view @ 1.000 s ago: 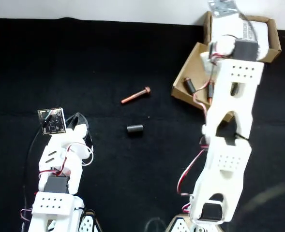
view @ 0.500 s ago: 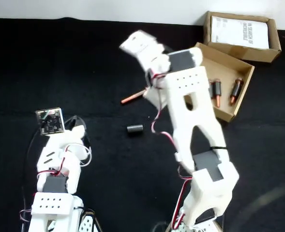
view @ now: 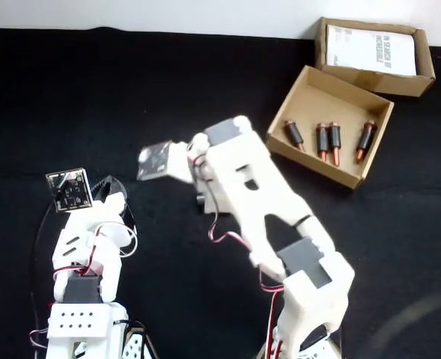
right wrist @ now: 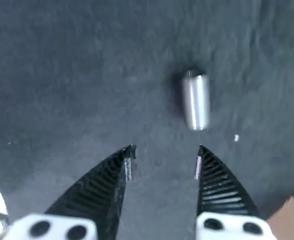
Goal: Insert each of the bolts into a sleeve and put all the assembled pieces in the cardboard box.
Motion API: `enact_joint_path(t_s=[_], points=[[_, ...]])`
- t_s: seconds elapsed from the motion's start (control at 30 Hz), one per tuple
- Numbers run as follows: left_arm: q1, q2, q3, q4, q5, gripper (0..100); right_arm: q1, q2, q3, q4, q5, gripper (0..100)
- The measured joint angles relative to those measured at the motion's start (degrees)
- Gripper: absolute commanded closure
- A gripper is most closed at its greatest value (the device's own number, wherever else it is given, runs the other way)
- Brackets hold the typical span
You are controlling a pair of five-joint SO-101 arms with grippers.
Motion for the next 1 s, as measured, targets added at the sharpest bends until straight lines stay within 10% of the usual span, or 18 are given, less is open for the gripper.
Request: enact_joint_path(t_s=[0.8,1.0], points=[[-1.1,-0.9,0.0,0.1,0.0,98,-1.5,21.5,-15.8,-3.3,3.3,83.0],[-1.1,-3.5,0.0,2.5,0.0,98,-1.2,24.3,-19.3,-3.8,3.3,97.4]])
